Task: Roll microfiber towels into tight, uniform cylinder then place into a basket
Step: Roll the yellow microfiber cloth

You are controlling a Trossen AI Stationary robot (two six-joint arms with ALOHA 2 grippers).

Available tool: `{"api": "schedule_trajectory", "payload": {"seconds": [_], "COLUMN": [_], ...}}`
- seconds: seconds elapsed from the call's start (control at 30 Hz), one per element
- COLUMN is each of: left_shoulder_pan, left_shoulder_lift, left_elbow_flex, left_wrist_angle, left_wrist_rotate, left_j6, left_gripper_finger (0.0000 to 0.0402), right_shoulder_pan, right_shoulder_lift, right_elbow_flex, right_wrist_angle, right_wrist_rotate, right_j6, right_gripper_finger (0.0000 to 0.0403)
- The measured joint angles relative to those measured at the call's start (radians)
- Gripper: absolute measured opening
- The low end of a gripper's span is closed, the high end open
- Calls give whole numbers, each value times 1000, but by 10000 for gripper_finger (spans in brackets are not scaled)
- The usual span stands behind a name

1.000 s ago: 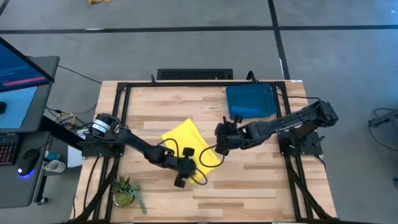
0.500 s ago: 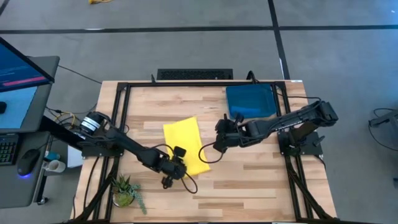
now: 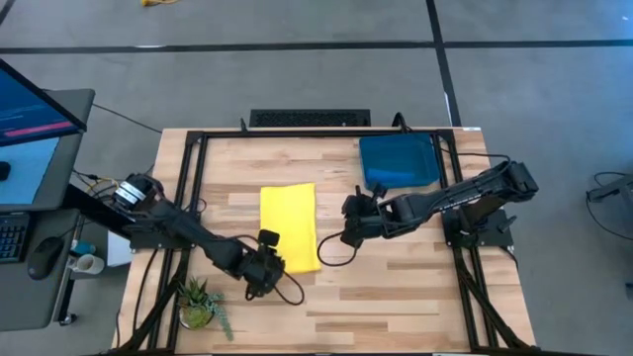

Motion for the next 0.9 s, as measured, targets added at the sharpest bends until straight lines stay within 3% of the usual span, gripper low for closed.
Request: {"api": "schedule_trajectory", "payload": {"seconds": [0.3, 0.5, 0.67, 0.9], "left_shoulder_pan": [-168, -245, -289, -288], "left_shoulder_lift": [0, -3, 5, 5], "left_elbow_flex": [13, 54, 53, 45], "left_wrist_angle": [-64, -187, -197, -204], "left_wrist_rotate": [-44, -71, -101, -197], "left_j6": [-172, -329, -322, -252], "left_gripper_finger": [109, 109, 109, 109], "right_shoulder_pan": [63, 141, 196, 212], "right_shoulder_lift": [0, 0, 12, 139], "right_elbow_flex": [0, 0, 0, -1], "right_wrist_angle": [53, 197, 288, 410], "right_wrist_rotate": [-19, -20, -19, -19], "right_j6": [-48, -196, -338, -558], "right_gripper_finger": [127, 127, 127, 127]}}
